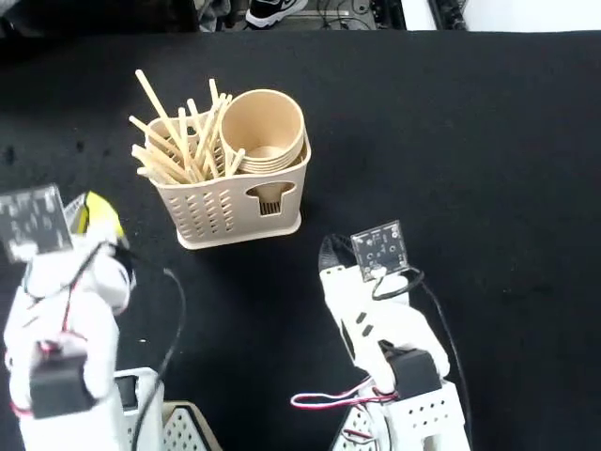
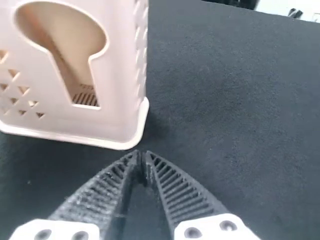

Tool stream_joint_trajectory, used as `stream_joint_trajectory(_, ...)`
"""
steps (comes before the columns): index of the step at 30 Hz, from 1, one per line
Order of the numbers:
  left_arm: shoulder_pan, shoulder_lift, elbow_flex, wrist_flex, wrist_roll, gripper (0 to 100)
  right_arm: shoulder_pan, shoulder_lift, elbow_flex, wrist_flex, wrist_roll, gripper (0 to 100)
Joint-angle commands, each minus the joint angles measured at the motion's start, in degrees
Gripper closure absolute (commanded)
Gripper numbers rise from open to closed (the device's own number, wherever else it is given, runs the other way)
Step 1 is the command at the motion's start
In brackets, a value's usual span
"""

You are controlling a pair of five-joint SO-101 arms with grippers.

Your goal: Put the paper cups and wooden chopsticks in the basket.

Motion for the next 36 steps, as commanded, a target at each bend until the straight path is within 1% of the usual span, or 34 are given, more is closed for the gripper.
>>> stream_joint_trajectory(1, -0.75, -19.08, 11.30, 0.09, -0.62, 97, 0.97, -4.09, -0.40, -1.14, 0.70, 97.5)
stream_joint_trajectory(2, -0.84, -21.10, 13.67, 0.18, -0.79, 97, 0.97, -4.09, -0.22, -1.14, 0.70, 97.5)
stream_joint_trajectory(5, -0.84, -16.97, 17.27, 0.26, -4.22, 97, 0.97, -4.00, -0.48, 0.09, 0.62, 97.5)
stream_joint_trajectory(8, -0.84, -17.14, 21.23, 0.62, -7.82, 97, 1.23, -4.00, -0.66, 2.29, 0.62, 97.5)
stream_joint_trajectory(11, -2.07, -19.60, 26.59, 0.70, -11.60, 97, 4.22, -4.09, -0.75, 4.04, 0.70, 97.5)
stream_joint_trajectory(15, -5.05, -19.25, 35.21, 0.53, -15.65, 97, 8.70, -4.09, -0.22, 5.71, 1.05, 97.6)
stream_joint_trajectory(19, -9.63, -18.90, 42.15, 0.62, -20.13, 97, 9.14, -4.09, -0.13, 14.07, 7.12, 97.6)
stream_joint_trajectory(22, -12.00, -19.08, 41.89, 1.93, -20.75, 97, 9.32, -4.09, -0.13, 18.99, 8.18, 97.6)
stream_joint_trajectory(25, -12.00, -19.08, 41.89, 4.75, -20.92, 97, 9.41, -4.00, -0.13, 22.86, 8.26, 97.6)
stream_joint_trajectory(29, -8.31, -18.99, 41.89, 10.20, -21.01, 97, 9.67, -4.00, -0.13, 28.13, 8.70, 97.6)
stream_joint_trajectory(32, -6.37, -19.08, 41.89, 12.48, -21.10, 97, 13.19, -3.82, -0.13, 28.40, 8.35, 97.6)
stream_joint_trajectory(36, -6.46, -19.08, 41.89, 15.03, -21.10, 97, 18.55, -3.91, -0.13, 28.48, 8.35, 97.7)
